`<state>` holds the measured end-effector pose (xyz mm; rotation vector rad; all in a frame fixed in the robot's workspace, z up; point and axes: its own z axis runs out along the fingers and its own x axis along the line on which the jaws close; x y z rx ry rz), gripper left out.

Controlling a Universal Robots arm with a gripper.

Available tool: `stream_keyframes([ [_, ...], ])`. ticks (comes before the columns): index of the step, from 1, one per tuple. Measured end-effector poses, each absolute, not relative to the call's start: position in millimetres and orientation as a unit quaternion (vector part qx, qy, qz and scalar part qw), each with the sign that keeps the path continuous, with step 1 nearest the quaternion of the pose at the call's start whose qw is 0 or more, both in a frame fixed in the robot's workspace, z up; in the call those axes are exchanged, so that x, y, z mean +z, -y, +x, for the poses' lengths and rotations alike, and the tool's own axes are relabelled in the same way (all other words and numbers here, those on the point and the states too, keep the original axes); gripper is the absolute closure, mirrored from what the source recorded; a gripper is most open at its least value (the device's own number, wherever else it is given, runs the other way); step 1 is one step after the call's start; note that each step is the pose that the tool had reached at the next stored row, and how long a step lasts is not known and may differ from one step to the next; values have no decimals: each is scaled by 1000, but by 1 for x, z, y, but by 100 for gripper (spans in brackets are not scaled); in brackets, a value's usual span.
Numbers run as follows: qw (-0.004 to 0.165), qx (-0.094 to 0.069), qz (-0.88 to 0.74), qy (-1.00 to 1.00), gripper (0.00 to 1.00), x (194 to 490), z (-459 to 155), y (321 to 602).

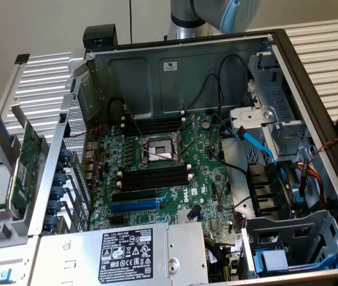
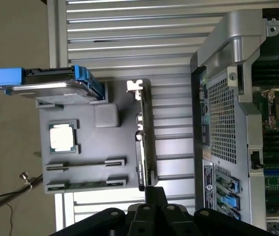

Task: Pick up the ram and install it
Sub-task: 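Reach for the ram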

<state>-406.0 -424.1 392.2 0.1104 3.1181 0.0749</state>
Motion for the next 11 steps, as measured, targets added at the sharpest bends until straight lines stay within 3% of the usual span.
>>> stream_keyframes([
  [11,10,24,35,-999,89,392,-437,434],
])
